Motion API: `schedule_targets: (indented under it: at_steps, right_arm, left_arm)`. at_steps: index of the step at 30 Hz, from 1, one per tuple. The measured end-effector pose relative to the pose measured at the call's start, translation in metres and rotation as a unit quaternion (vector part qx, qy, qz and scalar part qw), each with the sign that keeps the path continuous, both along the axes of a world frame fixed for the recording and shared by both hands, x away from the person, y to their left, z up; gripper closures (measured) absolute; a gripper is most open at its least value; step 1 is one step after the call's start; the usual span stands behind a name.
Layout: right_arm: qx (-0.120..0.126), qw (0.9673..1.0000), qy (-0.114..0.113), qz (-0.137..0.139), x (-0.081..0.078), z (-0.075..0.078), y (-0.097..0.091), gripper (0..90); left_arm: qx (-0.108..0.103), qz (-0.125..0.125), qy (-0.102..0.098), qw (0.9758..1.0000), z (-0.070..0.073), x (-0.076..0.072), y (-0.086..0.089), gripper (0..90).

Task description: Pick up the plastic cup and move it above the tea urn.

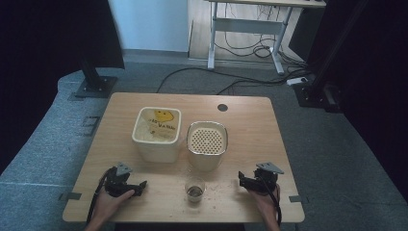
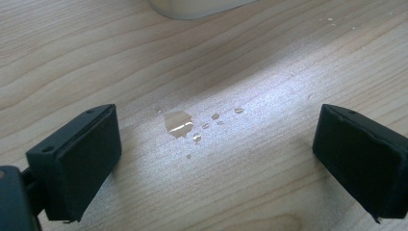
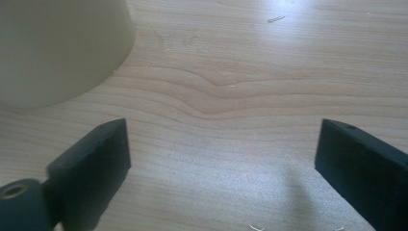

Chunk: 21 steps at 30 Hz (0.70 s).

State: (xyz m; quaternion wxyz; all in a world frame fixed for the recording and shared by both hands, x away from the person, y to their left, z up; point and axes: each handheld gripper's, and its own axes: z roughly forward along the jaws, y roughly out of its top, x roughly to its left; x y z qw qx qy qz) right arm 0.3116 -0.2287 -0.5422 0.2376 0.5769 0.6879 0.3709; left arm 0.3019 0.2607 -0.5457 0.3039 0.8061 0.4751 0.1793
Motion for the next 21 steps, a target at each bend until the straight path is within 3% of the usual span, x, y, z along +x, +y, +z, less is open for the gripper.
schedule_targets:
  at_steps: [6,12,18,21]
  right_arm:
    - [0.016,0.9993,-0.020,0.027,-0.017,0.002,-0.001,13.8]
    - [0.042,0.9956,-0.032,0.077,-0.043,0.006,0.006,15.3]
    - [0.081,0.9865,-0.056,0.131,-0.060,0.012,0.025,17.4]
    - [0.080,0.9802,-0.057,0.172,-0.065,0.013,0.042,17.2]
  left_arm:
    - [-0.009,-0.008,-0.016,0.9998,0.005,-0.007,-0.002,3.1]
    - [-0.022,-0.007,-0.032,0.9992,0.010,-0.013,-0.004,6.7]
    - [-0.047,0.004,-0.016,0.9988,0.011,-0.013,0.000,7.7]
    - [-0.046,0.012,-0.011,0.9988,0.010,-0.012,0.001,9.4]
